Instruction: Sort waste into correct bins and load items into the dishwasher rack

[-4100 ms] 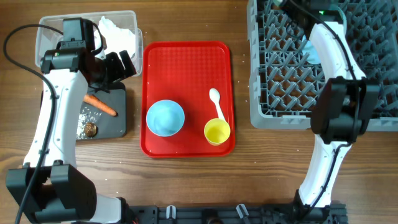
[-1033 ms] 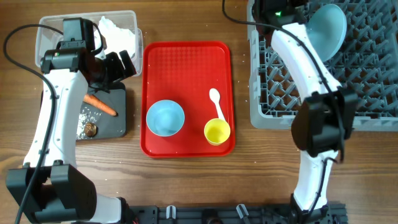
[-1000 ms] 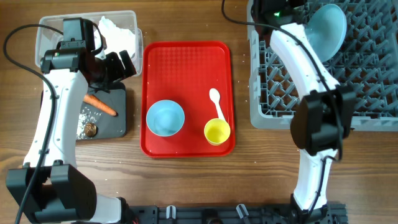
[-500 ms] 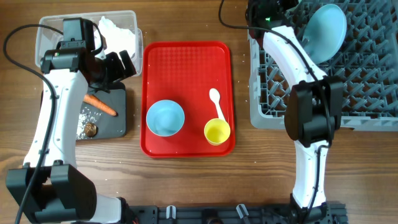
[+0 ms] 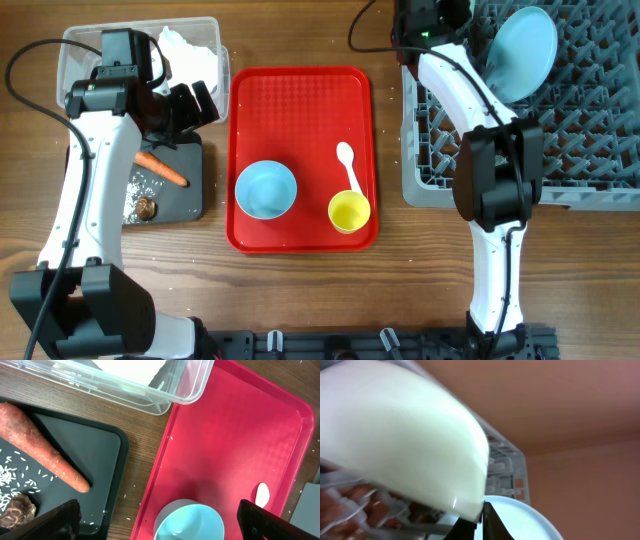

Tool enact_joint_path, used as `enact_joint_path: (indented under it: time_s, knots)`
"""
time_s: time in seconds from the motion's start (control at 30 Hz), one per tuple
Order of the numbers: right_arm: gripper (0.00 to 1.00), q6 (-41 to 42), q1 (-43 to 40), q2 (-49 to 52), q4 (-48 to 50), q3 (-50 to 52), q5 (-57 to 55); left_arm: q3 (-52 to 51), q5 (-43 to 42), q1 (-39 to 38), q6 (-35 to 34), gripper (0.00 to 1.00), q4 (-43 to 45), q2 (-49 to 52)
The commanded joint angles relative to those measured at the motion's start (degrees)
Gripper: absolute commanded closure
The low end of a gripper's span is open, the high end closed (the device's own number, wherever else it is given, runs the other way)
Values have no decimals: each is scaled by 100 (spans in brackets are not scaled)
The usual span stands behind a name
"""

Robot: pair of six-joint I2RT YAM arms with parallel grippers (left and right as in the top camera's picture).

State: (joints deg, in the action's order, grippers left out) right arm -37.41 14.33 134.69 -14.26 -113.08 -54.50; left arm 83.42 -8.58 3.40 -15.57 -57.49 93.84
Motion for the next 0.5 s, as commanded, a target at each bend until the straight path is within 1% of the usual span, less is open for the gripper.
enact_joint_path:
  time_s: [0.0,0.03,0.07,0.1,0.13,0.17,0.2,0.23,0.43,0.47]
  knots:
    - [90,-13,149,107,-59,26,205,92,35,37,-9,0,0,-85]
    - [88,-13,192,107,-59,26,166,92,35,37,-11,0,0,-85]
    - [83,-13,240,107,-63,26,144,92,35,37,-9,0,0,-85]
    - [71,-13,289,107,-66,26,133,92,35,37,-9,0,0,-85]
    - [53,-15,350,107,-63,26,68,92,35,37,-9,0,0,-85]
    - [41,-20,400,107,-63,26,9,92,35,37,-9,0,0,-85]
    - [36,-42,431,107,-63,26,-61,92,35,37,-9,0,0,-85]
    - [32,-79,463,107,-66,26,-155,92,35,37,-9,0,0,-85]
    - [21,-157,610,87,28,26,-560,92,35,37,-9,0,0,-85]
    - [21,-140,625,61,31,26,-570,92,35,37,-9,0,0,-85]
